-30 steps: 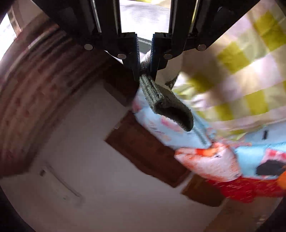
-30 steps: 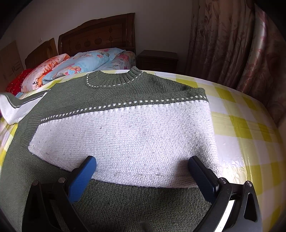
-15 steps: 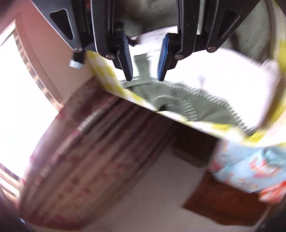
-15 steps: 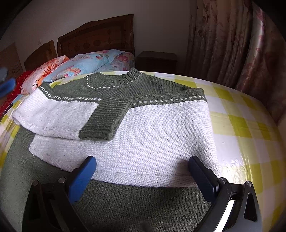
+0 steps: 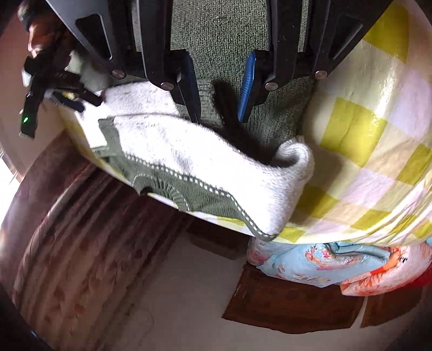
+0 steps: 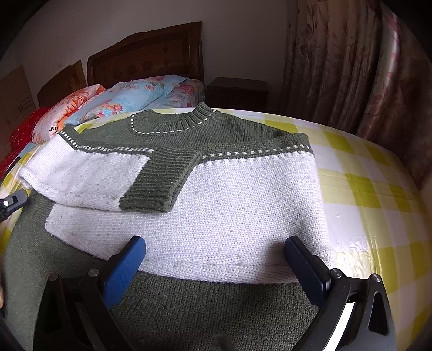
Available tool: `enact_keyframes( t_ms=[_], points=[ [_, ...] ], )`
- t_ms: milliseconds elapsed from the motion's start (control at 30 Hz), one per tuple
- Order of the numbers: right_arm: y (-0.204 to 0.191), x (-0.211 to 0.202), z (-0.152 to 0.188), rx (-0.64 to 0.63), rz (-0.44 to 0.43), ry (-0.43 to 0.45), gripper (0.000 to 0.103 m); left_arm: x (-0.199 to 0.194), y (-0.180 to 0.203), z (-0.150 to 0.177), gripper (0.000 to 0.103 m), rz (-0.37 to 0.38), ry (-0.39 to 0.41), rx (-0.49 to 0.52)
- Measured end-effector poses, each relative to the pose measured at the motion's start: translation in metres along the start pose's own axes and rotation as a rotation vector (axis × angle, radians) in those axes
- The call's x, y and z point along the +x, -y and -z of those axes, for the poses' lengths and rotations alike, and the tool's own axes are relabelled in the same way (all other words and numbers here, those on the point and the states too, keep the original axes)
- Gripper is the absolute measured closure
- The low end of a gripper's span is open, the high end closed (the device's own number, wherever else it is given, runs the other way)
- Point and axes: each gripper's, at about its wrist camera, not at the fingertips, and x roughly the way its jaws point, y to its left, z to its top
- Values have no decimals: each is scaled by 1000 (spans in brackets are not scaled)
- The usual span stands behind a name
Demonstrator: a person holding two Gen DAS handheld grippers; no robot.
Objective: Fold small clothes
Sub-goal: 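Fold the sleeve over the first sleeve with the left gripper and release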
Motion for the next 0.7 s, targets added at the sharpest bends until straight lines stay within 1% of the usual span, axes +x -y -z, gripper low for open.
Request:
enact_keyframes(
  t_ms=[33,67,100,167,200,267,367,400,433,567,633,700],
  points=[
    [0,0,0,0,0,0,0,7,1,6,74,-26,-38,13],
    [0,0,0,0,0,2,0,5,0,6,73,-23,-18,8],
    [0,0,0,0,-1,3,0,5,-4,7,72,-22,-19,-9],
    [1,-3,0,4,-21,18,0,7,-10,8,72,8,-23,-34],
    [4,-5,0,18,-45,27,0,7,-11,8,72,16,-22,-42],
    [9,-10,0,61,-92,52,0,7,-10,8,72,8,-23,-35],
    [15,-14,-1,162,-214,59,0,5,-10,7,72,10,-22,-36],
    [14,-13,-2,182,-251,53,0,5,-10,8,72,17,-22,-42],
    [11,-10,-4,188,-270,45,0,5,-11,8,72,24,-21,-49],
    [-1,2,-18,190,-294,14,0,0,-11,6,72,28,-20,-55],
    [-5,14,-26,218,-334,-35,0,0,-10,6,72,23,-20,-51],
    [-9,21,-36,240,-345,-70,0,0,-10,6,72,24,-20,-53]
  ],
)
